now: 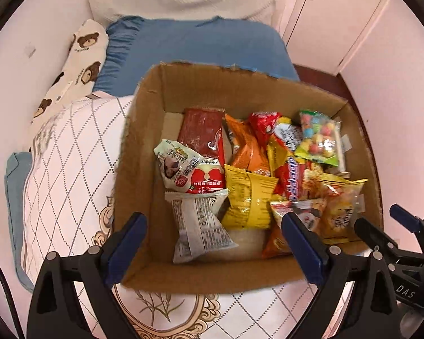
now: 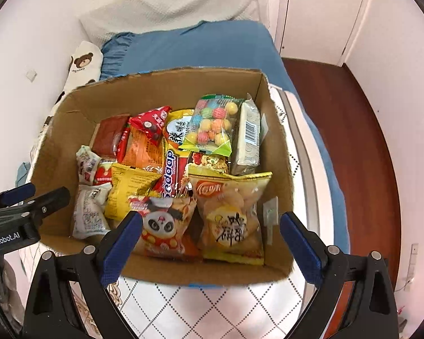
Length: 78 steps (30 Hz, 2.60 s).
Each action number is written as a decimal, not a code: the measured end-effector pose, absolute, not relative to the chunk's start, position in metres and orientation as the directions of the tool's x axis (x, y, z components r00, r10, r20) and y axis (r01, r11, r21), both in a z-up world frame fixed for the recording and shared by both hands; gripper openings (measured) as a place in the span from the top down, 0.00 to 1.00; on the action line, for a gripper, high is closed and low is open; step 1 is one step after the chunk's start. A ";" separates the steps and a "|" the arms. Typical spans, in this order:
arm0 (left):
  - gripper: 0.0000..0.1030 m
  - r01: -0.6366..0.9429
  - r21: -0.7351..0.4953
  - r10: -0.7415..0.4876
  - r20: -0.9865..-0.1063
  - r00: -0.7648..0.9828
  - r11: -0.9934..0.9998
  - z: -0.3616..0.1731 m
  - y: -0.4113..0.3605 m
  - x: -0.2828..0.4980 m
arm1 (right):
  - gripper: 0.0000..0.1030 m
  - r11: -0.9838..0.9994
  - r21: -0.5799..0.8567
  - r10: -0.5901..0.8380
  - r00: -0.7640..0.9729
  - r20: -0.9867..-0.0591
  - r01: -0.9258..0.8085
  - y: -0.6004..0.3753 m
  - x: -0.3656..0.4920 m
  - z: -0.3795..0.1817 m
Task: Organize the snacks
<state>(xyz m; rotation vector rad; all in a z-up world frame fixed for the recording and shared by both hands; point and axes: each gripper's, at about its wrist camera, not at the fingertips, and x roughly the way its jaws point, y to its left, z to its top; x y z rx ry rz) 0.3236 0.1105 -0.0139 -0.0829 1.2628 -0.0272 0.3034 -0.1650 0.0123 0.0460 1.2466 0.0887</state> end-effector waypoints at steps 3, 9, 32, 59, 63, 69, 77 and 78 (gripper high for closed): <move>0.05 -0.027 -0.045 -0.032 -0.928 0.371 0.999 0.006 0.109 0.302 | 0.03 0.994 0.091 0.104 0.357 -0.928 -0.053 -0.164 0.287 0.030; 0.05 -0.018 -0.037 -0.025 -0.885 0.465 0.999 0.042 0.107 0.259 | 0.01 0.994 0.078 0.103 0.450 -0.887 -0.074 -0.162 0.248 0.071; 0.05 -0.016 -0.021 -0.005 -0.761 0.648 1.000 0.140 0.103 0.104 | 0.00 0.988 0.089 0.151 0.684 -0.714 -0.126 -0.174 0.074 0.206; 0.00 -0.067 0.059 0.089 -0.691 0.718 0.996 0.135 0.097 0.105 | 0.00 0.994 0.067 0.108 0.715 -0.691 -0.086 -0.188 0.060 0.209; 0.00 -0.078 0.060 0.097 -0.705 0.702 0.995 0.123 0.098 0.123 | 0.00 0.994 0.079 0.109 0.704 -0.702 -0.075 -0.190 0.079 0.193; 0.00 -0.085 0.059 0.101 -0.728 0.678 0.995 0.105 0.097 0.150 | 0.00 0.997 0.066 0.077 0.693 -0.717 -0.042 -0.192 0.107 0.171; 0.00 -0.085 0.060 0.101 -0.746 0.658 0.995 0.079 0.091 0.179 | 0.00 0.999 0.045 0.043 0.687 -0.726 -0.015 -0.196 0.137 0.150; 0.00 -0.086 0.063 0.104 -0.749 0.655 0.994 0.077 0.090 0.180 | 0.00 0.999 0.045 0.042 0.683 -0.729 -0.013 -0.197 0.141 0.147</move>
